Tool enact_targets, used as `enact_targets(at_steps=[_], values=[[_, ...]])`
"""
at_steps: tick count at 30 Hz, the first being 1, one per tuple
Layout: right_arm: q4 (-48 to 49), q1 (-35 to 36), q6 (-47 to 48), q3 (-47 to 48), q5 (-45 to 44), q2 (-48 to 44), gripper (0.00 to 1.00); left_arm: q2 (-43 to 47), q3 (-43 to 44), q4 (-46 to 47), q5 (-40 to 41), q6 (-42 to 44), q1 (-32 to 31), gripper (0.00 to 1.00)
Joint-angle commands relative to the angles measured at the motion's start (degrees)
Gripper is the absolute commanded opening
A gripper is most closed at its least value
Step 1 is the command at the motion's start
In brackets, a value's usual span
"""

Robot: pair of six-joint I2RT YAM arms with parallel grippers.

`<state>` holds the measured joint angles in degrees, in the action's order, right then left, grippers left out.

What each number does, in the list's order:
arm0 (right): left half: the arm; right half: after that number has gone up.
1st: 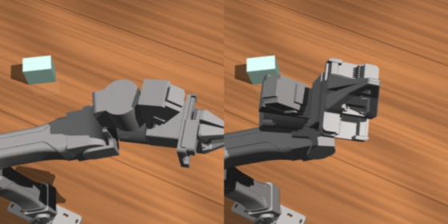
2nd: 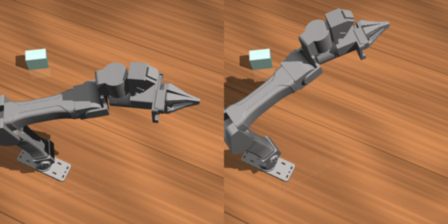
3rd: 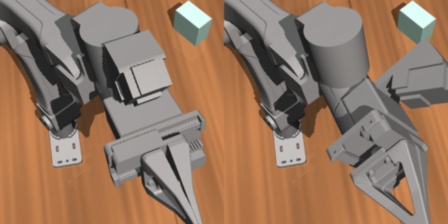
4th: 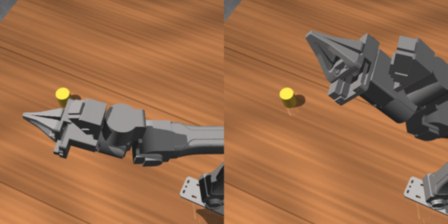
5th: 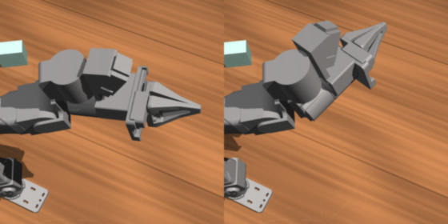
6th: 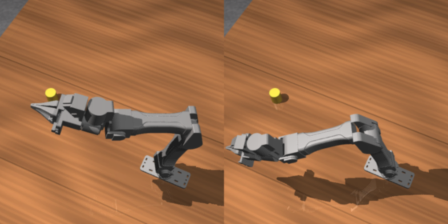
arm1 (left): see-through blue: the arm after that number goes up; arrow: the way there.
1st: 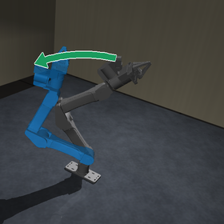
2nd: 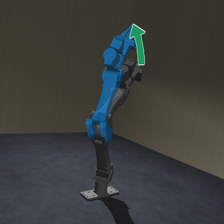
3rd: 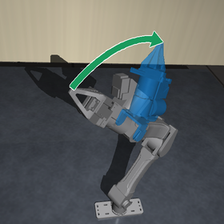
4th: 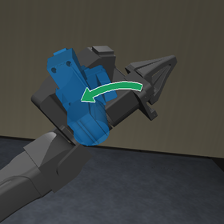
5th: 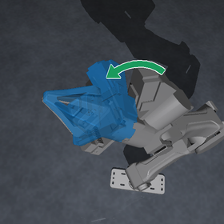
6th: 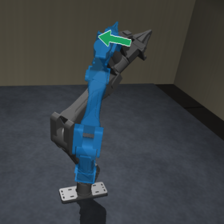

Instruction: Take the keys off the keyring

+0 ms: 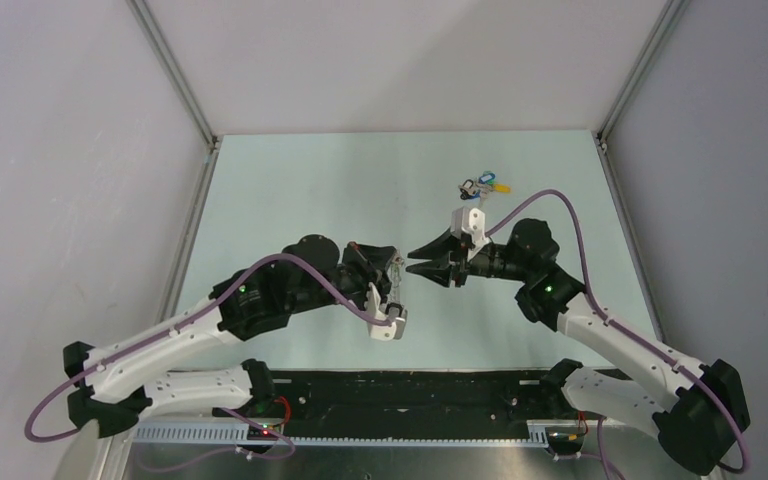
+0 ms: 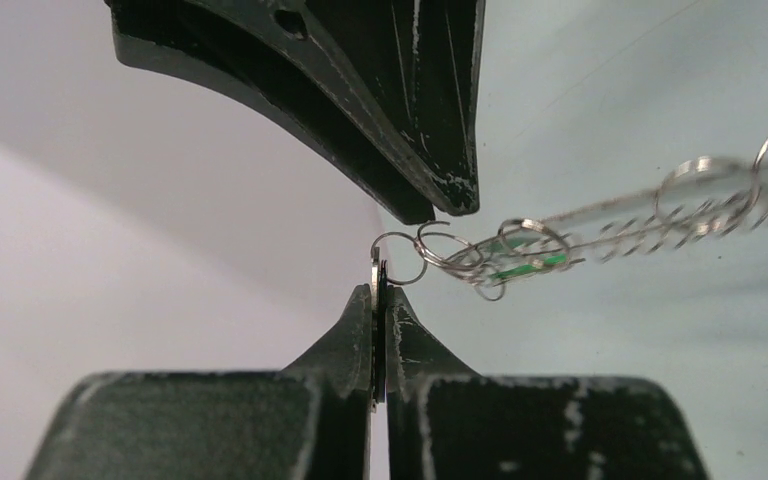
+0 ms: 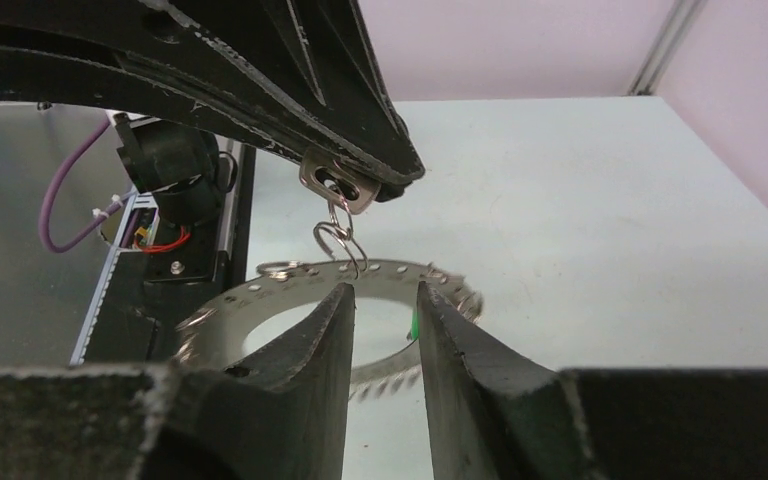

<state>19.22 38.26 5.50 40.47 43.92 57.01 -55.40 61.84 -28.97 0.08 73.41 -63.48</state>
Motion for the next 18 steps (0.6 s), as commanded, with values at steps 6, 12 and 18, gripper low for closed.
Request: enact_targets(at_steps=[6,12,18], values=[[6.22,3.07,4.28,-0.04,1.06,-0.19,0.34,2.38,-0.09,4.54,-3.96,-1.04,0.38,0.00],[7.86,4.52,4.06,-0.08,2.24,0.64,0.32,2.46,-0.40,4.63,-3.85,-0.99,0.38,0.00],[8.09,5.14,4.09,-0.05,3.00,0.82,0.28,2.69,-0.48,4.74,-4.05,-1.03,0.33,0.00]])
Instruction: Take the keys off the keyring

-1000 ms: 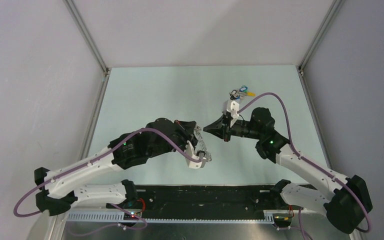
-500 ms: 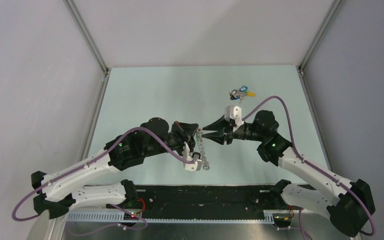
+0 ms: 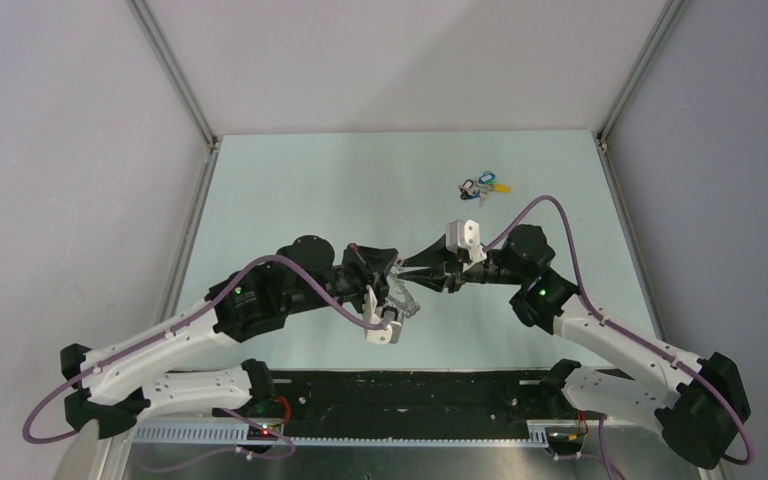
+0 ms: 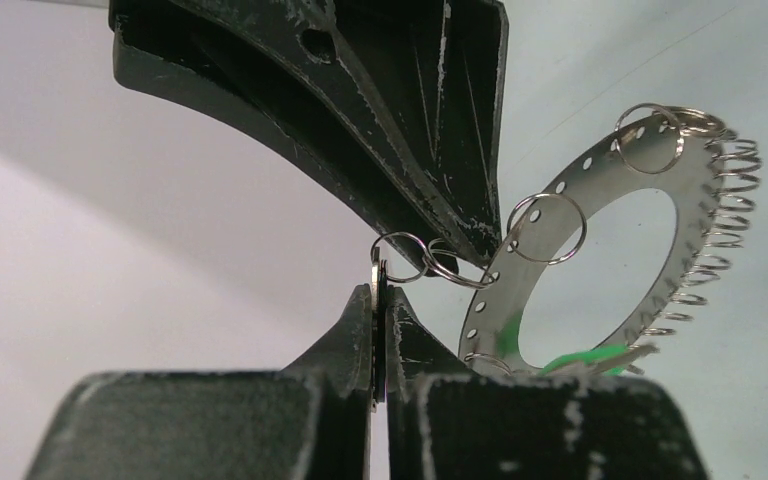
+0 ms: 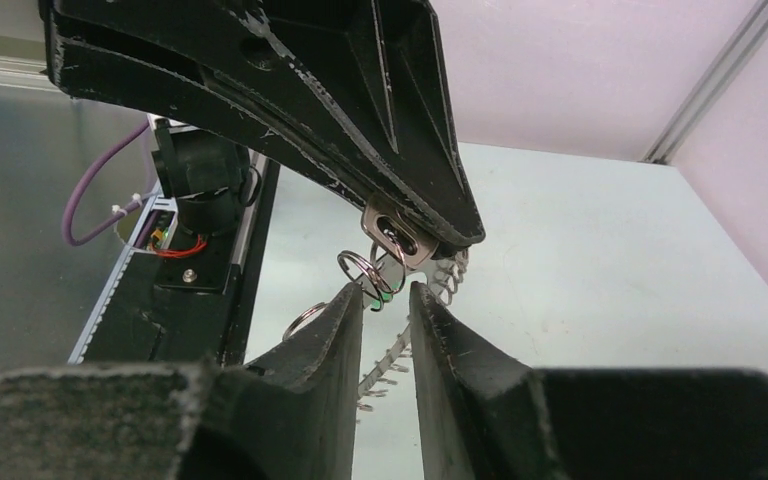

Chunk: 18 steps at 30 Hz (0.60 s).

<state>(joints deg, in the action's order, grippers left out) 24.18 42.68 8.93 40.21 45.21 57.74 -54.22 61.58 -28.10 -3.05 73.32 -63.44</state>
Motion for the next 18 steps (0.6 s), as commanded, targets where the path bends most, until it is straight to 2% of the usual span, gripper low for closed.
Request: enact_targets(at_steps=[1,5,8,18], values=[[3.22,0.74,0.61,0.22,1.85,0.05,0.26,1.54,-0.23,3.85,-0.87,-0.92,0.31,0.00],[3.56,0.78,-0.09,0.22,1.93,-0.04,0.17,1.65,-0.36,3.98,-0.41,-0.89,0.33,0.00],[3.43,0.79,-1.00,0.22,0.74,-0.40,0.00,2.03,-0.67,4.29,0.08,-0.69,0.33,0.00],[4.30,-0.83,-14.83,-0.68,-10.10,-0.57,0.00,3.23,-2.97,5.90,1.64,-0.70,0.37,0.00]])
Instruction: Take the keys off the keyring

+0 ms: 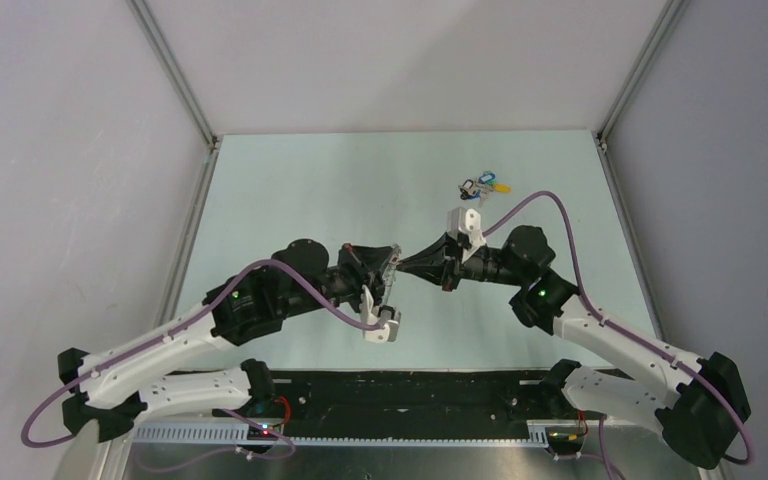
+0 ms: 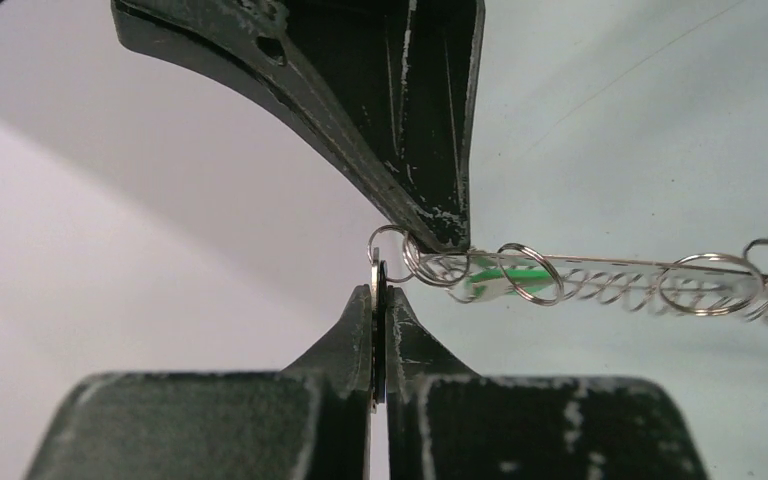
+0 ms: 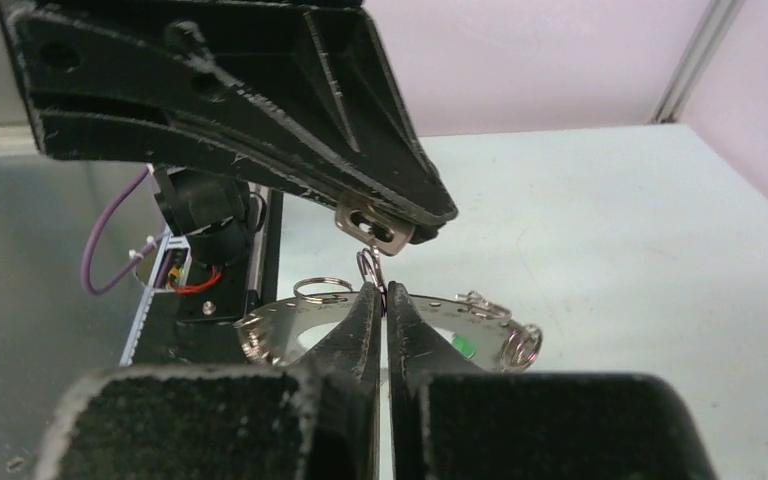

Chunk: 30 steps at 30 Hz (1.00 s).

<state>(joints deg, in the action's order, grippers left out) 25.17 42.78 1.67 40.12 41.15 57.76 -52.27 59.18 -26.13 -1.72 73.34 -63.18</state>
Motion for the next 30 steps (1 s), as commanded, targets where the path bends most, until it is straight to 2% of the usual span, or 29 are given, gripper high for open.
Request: enact_targets(at_steps=[1,6,15,19,20,21,23,25,30], values=[[4.34,-1.14,-9.41,-1.36,-6.68,-1.10,0.00,1.38,-0.91,4.06,0.44,-0.69,0.15,0.00],[10.22,-2.79,-15.35,-5.41,-9.26,-4.93,0.00,2.48,-2.20,4.34,-0.16,-1.82,0.20,0.00],[26.40,-3.17,-26.17,-15.04,-21.72,-10.78,0.00,3.35,-5.12,4.45,-3.31,-4.83,0.11,0.00],[30.11,-2.45,-26.51,-15.77,-19.22,-9.59,0.01,2.60,-5.50,4.44,-3.99,-6.16,0.15,0.00],[30.16,-2.40,-25.31,-15.77,-17.19,-9.37,0.08,2.43,-5.44,4.49,-3.91,-6.34,0.16,0.00],[29.48,-2.42,-24.56,-15.77,-16.51,-9.53,0.26,2.39,-5.23,4.50,-3.80,-6.44,0.16,0.00],[24.06,-2.35,-19.36,-15.77,-15.09,-10.86,0.43,2.53,-4.88,4.54,-3.61,-6.52,0.16,0.00],[19.64,-2.33,-14.02,-15.73,-13.84,-12.62,0.48,3.13,-4.90,4.51,-3.63,-6.35,0.16,0.00],[12.17,-2.32,-3.94,-13.82,-8.79,-14.89,0.46,3.77,-5.08,4.64,-3.74,-5.70,0.14,0.00]])
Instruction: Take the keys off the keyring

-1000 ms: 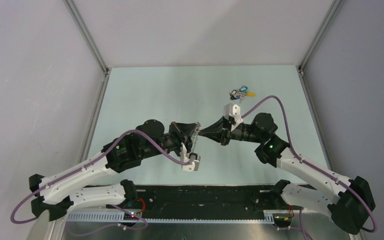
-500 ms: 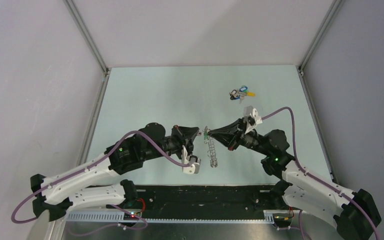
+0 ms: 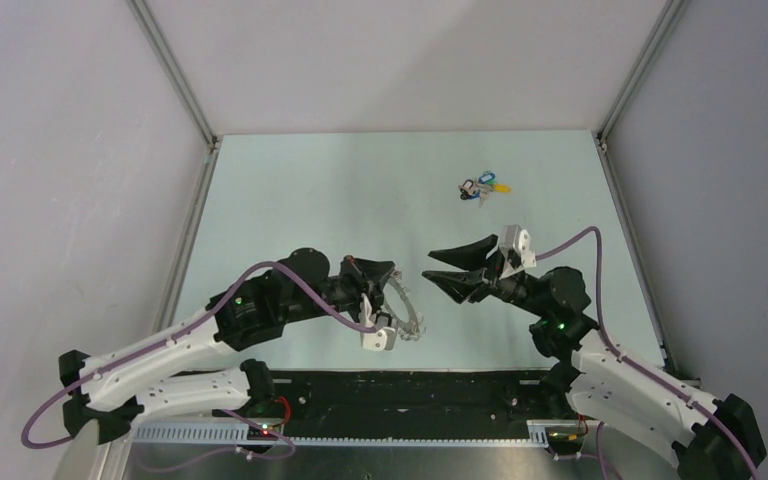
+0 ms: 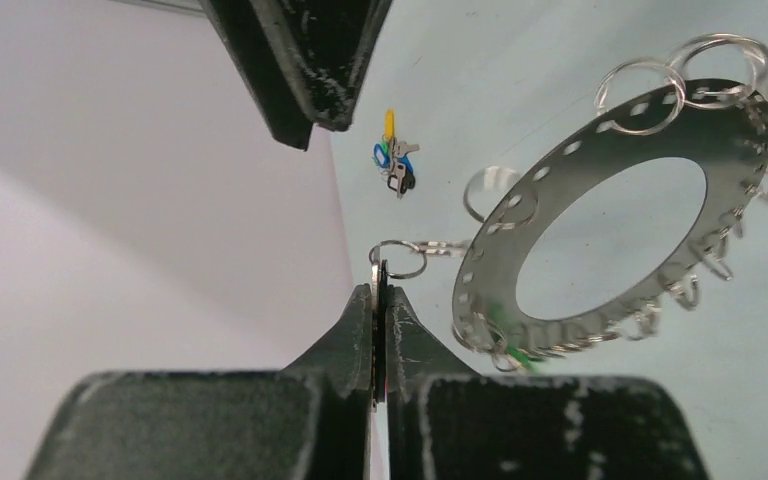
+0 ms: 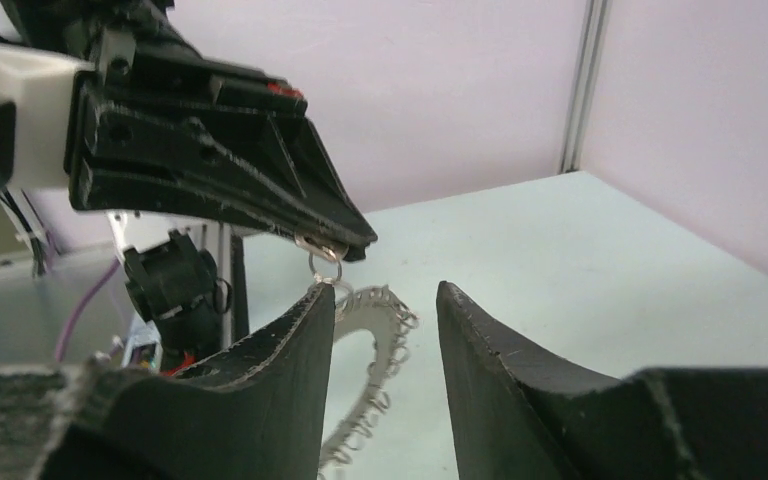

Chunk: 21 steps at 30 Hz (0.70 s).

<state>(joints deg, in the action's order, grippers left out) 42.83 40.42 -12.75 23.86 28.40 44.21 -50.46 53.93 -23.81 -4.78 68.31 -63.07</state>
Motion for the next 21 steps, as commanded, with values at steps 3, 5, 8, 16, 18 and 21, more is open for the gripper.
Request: enact_targets(at_steps=[3,5,8,16,18,21], values=[[-9.15,0.14,15.57,4.74,6.75,0.04,0.45,2.30,0.02,2.32,-0.89,-0.47,0.04,0.00],[-10.21,0.16,17.71,5.85,7.84,1.41,0.45,2.48,0.02,2.44,-0.99,-0.27,0.03,0.00],[-10.64,0.23,19.55,7.32,8.79,3.43,0.45,2.54,0.10,2.43,-1.19,-0.03,0.03,0.00],[-9.18,1.29,20.93,11.06,10.59,9.69,0.45,2.86,0.05,2.45,-1.54,0.40,0.13,0.00],[-9.38,2.03,21.11,11.84,10.85,10.82,0.45,2.92,0.05,2.45,-1.55,0.41,0.14,0.00],[-9.74,3.30,21.37,12.86,11.18,12.06,0.45,2.91,0.06,2.40,-1.65,0.49,0.14,0.00]])
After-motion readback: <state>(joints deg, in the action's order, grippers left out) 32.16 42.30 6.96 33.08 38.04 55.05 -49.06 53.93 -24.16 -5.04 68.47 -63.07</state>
